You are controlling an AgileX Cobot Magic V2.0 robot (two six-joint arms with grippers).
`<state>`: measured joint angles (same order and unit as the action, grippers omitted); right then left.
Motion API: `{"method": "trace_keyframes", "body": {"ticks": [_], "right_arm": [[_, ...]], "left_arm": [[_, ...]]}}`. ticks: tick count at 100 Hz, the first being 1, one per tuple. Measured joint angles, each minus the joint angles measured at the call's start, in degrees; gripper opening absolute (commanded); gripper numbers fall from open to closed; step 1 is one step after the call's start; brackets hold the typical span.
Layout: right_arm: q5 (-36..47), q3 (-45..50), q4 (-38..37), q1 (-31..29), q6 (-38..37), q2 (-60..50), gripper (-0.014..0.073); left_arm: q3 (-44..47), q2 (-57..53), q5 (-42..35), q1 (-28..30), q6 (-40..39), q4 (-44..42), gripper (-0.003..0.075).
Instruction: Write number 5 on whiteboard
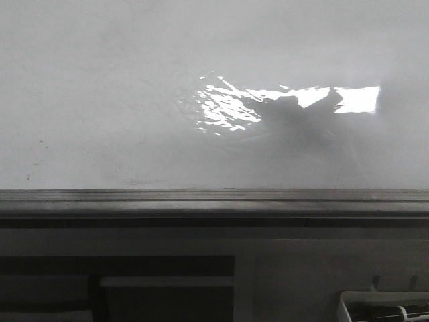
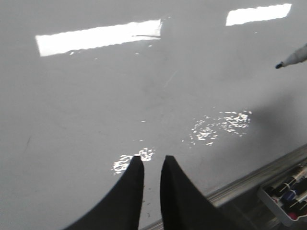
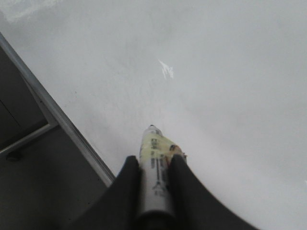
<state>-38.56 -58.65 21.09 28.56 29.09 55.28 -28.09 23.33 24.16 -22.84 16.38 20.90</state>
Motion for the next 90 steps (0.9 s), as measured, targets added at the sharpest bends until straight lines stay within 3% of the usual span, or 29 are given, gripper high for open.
{"method": "trace_keyframes", "body": {"ticks": [32, 90], "right_arm": [[12.48, 7.09, -0.21, 1.92, -0.23, 0.23, -0.0040], [22.50, 7.19, 0.00, 3.91, -0.23, 9.50, -0.0040]], "left_arm": [[0.00, 0.00, 1.42, 2.96, -0.51, 1.27, 0.0060], [0.00, 0.00, 1.53, 2.96, -0.63, 2.84, 0.0060]]}}
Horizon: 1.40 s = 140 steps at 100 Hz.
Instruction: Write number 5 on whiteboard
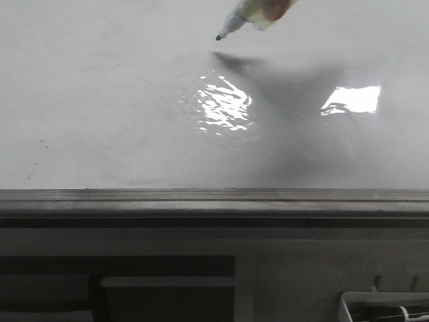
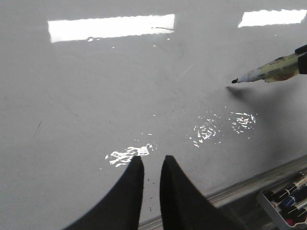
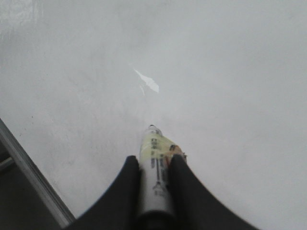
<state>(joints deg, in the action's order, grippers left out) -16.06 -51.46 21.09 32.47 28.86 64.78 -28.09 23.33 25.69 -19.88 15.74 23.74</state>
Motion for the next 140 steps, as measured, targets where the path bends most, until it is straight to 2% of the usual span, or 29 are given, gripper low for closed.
{"method": "trace_keyframes", "body": {"ticks": [69, 111, 140], "right_arm": [[1.46, 0.12, 0.95, 0.17, -0.14, 3.25, -0.0040], [0.08, 4.10, 2.59, 3.46, -0.48, 3.34, -0.0039], [-2.88, 4.10, 3.33, -0.95, -0.61, 1.22, -0.0039]], "left_arm": [[0.00, 0.00, 0.97, 0.00, 0.00, 0.67, 0.0060], [0.00, 0.00, 1.41, 0.00, 0.00, 0.67, 0.0060], [0.00, 0.00, 1.51, 0.00, 0.00, 0.78, 0.0060]]}}
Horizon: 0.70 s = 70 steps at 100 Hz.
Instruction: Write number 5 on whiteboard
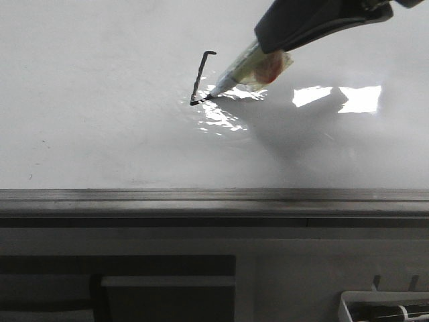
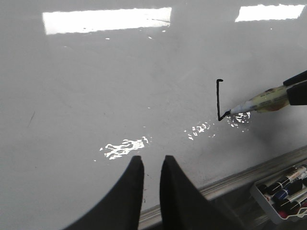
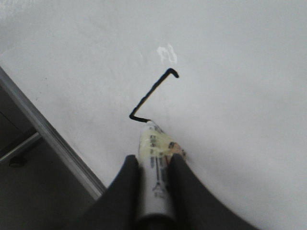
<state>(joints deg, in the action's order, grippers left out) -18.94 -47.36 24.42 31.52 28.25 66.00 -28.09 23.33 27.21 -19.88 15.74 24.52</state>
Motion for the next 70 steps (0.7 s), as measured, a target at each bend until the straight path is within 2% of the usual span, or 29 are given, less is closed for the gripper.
{"method": "trace_keyframes", "body": {"ticks": [29, 70], "right_arm": [[-2.96, 2.57, 0.08, -2.71, -2.33, -3.15, -0.0039], [1.49, 5.87, 3.84, 4.00, -3.78, 0.72, -0.0039]], "left_arm": [[0.00, 0.00, 0.10, 0.00, 0.00, 0.00, 0.0060], [0.00, 0.00, 0.21, 0.00, 0.00, 0.00, 0.0060]]}}
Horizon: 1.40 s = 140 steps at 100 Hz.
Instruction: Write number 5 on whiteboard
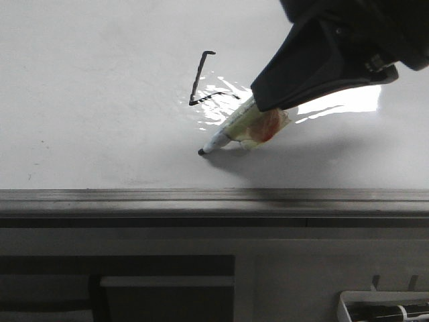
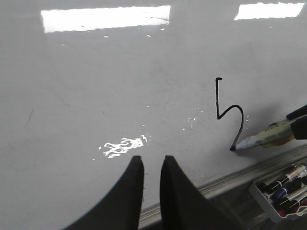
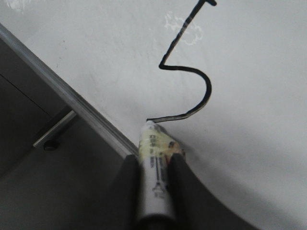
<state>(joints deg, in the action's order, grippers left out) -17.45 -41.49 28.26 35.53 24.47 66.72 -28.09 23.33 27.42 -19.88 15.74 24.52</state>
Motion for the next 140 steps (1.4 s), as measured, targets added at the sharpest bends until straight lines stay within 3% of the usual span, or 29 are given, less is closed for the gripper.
{"method": "trace_keyframes", "body": {"ticks": [23, 40, 87, 140], "right_arm": [[-1.52, 0.00, -1.83, 1.45, -0.09, -4.99, -0.0040], [3.95, 0.00, -2.33, 2.30, -0.09, -10.16, -0.0040], [15.28, 0.00, -2.57, 1.75, -0.09, -3.37, -0.0040], [17.45, 0.00, -1.89, 0.56, -0.09, -2.00, -0.0040]], "left_arm": [[0.00, 0.00, 0.11, 0.00, 0.00, 0.08, 0.0060], [0.00, 0.00, 0.11, 0.00, 0.00, 0.08, 0.0060], [0.00, 0.00, 0.29, 0.00, 0.00, 0.08, 0.0060], [0.00, 0.00, 0.45, 0.00, 0.00, 0.23, 0.0060]]}}
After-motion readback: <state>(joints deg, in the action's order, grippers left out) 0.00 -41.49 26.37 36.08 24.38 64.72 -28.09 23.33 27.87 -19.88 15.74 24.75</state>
